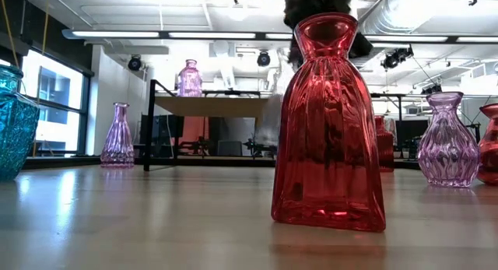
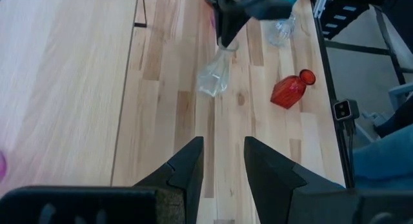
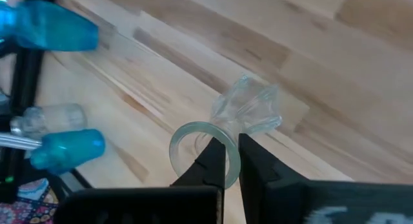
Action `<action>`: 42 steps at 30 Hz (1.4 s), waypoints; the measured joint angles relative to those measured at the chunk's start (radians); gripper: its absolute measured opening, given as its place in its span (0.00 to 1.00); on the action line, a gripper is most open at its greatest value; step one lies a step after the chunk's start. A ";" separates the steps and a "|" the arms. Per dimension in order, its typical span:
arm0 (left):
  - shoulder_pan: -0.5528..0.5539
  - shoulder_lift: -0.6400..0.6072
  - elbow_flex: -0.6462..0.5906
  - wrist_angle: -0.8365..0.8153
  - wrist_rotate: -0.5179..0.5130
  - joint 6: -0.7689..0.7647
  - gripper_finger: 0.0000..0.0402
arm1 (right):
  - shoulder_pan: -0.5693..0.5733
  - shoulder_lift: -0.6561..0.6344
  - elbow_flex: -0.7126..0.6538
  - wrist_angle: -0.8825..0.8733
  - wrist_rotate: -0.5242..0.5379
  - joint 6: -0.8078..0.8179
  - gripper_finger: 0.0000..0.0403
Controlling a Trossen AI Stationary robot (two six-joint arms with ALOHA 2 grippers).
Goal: Sort vases onto shelf
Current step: Put the top transparent vase on the shelf
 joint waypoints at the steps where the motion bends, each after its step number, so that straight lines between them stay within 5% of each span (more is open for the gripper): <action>1: 0.000 0.000 0.000 -0.001 0.000 0.003 0.26 | -0.005 0.000 0.024 -0.026 0.000 -0.013 0.00; 21: 0.000 0.002 0.000 0.000 0.000 -0.003 0.26 | -0.340 -0.002 0.642 -0.538 0.041 -0.403 0.00; 33: 0.000 0.004 0.000 0.012 0.000 -0.020 0.26 | -0.661 0.022 0.700 -0.652 0.025 -0.501 0.00; 42: 0.000 0.018 0.000 0.030 -0.001 -0.027 0.26 | -0.741 0.123 0.700 -0.646 -0.088 -0.545 0.00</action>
